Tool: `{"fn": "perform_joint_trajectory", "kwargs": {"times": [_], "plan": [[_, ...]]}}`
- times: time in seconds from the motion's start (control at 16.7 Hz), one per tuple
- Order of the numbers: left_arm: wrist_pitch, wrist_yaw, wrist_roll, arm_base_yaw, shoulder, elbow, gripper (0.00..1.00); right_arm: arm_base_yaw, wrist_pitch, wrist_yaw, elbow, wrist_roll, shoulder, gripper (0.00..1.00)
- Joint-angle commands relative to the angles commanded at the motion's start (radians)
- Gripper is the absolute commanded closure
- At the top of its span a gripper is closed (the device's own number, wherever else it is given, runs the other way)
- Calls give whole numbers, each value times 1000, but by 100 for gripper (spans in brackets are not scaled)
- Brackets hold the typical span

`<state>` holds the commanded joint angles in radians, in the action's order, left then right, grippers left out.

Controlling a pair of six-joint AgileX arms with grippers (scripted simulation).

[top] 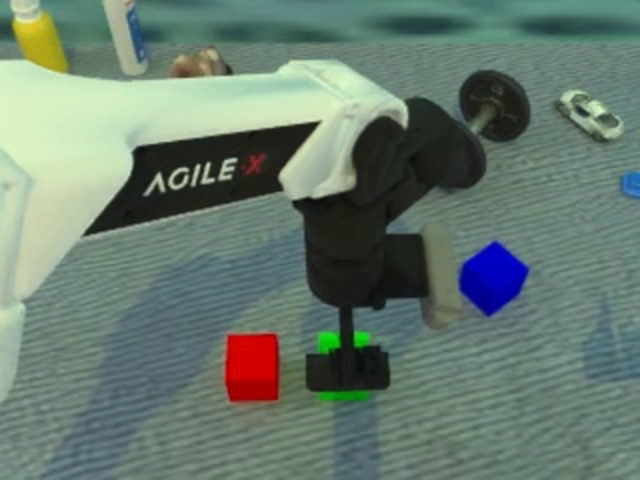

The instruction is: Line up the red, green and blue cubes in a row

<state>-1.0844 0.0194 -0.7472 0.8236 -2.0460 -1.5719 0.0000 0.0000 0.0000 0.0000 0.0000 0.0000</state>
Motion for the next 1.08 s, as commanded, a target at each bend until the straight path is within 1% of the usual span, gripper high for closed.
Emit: {"fn": "perform_joint_trajectory", "kwargs": {"times": [0.18,0.42,0.54,0.78,0.9,1.08], "plan": [[-49,-1,2,-7,23,-34,0,0,0,0,0,0,0,0],[-47,0,2,-2,19,-32,0,0,0,0,0,0,0,0],[-29,-2,15,-20,48,-4,0,10,-22,-2,30,-5,30,0],[74,-9,83,-116,231,155,0,55,-142,-3,210,-31,220,0],[153,-13,133,-185,383,278,0,87,-230,-1,344,-50,378,0],[297,-20,229,-308,672,509,0,142,-388,1,572,-85,687,0]]}}
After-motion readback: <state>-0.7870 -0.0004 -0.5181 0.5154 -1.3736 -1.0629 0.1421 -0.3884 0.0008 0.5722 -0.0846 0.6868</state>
